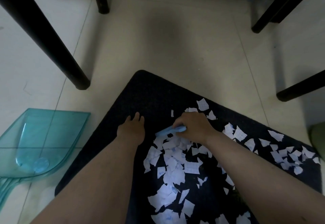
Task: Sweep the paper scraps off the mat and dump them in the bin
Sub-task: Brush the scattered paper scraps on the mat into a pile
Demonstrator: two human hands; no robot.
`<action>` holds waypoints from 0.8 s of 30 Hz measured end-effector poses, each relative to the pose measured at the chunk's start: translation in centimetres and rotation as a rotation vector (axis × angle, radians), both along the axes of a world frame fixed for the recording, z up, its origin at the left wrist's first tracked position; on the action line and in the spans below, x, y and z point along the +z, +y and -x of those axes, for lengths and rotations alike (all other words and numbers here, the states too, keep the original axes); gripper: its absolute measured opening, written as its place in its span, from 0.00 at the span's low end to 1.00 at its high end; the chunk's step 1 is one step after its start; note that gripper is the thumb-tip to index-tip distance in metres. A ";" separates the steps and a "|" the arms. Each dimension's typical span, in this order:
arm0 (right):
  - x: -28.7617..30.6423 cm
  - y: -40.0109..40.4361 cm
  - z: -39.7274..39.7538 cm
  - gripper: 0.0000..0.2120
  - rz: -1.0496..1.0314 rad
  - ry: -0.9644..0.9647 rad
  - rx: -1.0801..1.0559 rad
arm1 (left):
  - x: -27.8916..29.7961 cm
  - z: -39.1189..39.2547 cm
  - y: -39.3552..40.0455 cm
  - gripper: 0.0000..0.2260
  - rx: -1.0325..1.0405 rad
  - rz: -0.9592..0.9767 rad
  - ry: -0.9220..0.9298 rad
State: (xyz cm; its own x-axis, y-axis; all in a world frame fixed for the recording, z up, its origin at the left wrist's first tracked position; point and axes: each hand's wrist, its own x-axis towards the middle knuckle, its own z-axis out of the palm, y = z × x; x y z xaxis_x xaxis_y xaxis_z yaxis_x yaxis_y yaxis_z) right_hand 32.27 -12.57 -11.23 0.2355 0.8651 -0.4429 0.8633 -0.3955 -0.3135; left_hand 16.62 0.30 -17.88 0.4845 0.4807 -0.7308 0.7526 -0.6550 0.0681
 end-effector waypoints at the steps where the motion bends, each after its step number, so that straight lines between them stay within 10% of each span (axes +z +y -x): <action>1: 0.6 -0.3 0.0 0.09 0.017 0.019 -0.017 | -0.1 -0.1 0.1 0.31 0.005 0.002 0.000; 11: 2.5 0.8 -3.6 0.06 -0.261 0.074 -0.485 | -0.6 -0.5 0.3 0.30 -0.002 0.007 0.016; 24: 2.3 -3.8 -2.4 0.03 -0.048 0.148 -0.362 | -0.4 -1.3 0.1 0.29 -0.021 -0.035 0.061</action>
State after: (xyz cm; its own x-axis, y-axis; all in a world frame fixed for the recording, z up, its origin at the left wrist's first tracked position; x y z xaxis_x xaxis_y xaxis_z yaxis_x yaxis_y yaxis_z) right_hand 34.66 -16.40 -8.96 0.4660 0.7582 -0.4561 0.6143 -0.6483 -0.4500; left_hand 17.96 0.35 -18.24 0.4497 0.4967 -0.7423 0.7409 -0.6717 -0.0006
